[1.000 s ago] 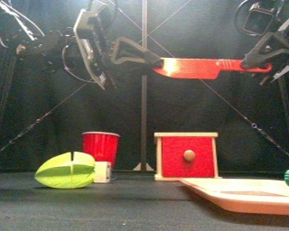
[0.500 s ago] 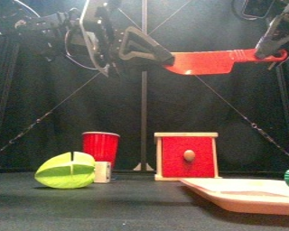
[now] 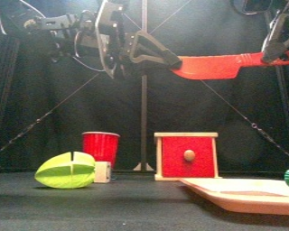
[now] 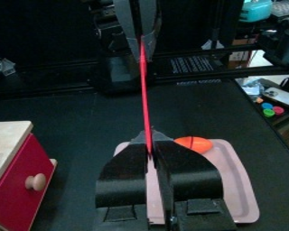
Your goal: Cut carrot
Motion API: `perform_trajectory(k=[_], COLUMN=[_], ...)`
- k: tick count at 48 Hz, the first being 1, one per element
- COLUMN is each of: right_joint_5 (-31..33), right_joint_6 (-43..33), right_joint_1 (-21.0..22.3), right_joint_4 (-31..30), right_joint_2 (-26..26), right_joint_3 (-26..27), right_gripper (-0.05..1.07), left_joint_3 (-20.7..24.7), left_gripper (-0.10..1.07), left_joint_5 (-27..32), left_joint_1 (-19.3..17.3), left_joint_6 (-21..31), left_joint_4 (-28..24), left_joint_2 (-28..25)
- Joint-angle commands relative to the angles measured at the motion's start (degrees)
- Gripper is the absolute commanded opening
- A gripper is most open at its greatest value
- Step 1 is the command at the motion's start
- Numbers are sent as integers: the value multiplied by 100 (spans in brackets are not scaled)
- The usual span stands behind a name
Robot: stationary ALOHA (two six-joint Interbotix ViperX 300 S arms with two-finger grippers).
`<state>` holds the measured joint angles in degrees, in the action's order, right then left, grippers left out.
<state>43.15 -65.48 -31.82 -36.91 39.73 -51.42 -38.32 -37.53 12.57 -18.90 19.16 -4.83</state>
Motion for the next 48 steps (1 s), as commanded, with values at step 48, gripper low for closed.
perform_trajectory(k=[48], right_joint_5=[668], right_joint_6=[-3296], right_joint_1=[-2514], right_joint_4=[-923], right_joint_2=[-1916], right_joint_3=[-114], right_gripper=[26], left_joint_3=[712], left_gripper=[37], left_joint_5=[-26], left_joint_1=[510], left_joint_6=[-44], left_joint_4=[-167], left_joint_2=[-1371])
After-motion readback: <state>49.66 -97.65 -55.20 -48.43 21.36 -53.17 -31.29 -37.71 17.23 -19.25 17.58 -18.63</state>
